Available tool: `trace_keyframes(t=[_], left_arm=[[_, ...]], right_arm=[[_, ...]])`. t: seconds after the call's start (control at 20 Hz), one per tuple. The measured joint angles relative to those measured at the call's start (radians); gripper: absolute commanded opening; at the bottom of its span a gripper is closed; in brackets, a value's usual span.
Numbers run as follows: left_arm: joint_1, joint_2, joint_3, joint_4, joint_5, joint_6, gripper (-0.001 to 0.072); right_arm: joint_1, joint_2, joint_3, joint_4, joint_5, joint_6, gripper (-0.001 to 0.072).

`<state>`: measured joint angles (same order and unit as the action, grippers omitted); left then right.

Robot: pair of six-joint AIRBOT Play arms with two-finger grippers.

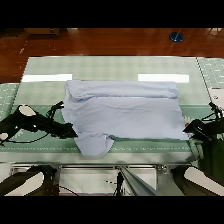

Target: Fold the shirts.

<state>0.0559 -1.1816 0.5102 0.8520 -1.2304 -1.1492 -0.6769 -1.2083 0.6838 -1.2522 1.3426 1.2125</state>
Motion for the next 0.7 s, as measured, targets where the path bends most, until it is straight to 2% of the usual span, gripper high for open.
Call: trace_keyframes(t=[0.35,0.4,0.45,0.5,0.55,0.7], left_arm=[[0.000,0.000,0.000,0.000,0.000,0.001,0.0026],[0.000,0.000,0.000,0.000,0.000,0.002,0.0026],[0.000,0.000,0.000,0.000,0.000,0.002,0.0026],[0.000,0.000,0.000,0.000,0.000,0.002,0.0026],[0.000,0.000,0.000,0.000,0.000,0.002,0.0025],[0.000,0.001,0.000,0.000,0.000,0.009,0.0024]], right_arm=[[0.001,0.002,-0.076,0.083,-0.066,0.016,0.0579],[0.004,0.002,-0.084,0.091,-0.071,0.019,0.0538],[0.010,0.002,-0.092,0.098,-0.078,0.022,0.0341],[0.017,0.000,-0.099,0.090,-0.097,0.022,0.0095],[0.025,-0.001,-0.103,0.082,-0.117,0.023,0.0023],[0.046,0.000,-0.106,0.097,-0.114,0.020,0.0023]])
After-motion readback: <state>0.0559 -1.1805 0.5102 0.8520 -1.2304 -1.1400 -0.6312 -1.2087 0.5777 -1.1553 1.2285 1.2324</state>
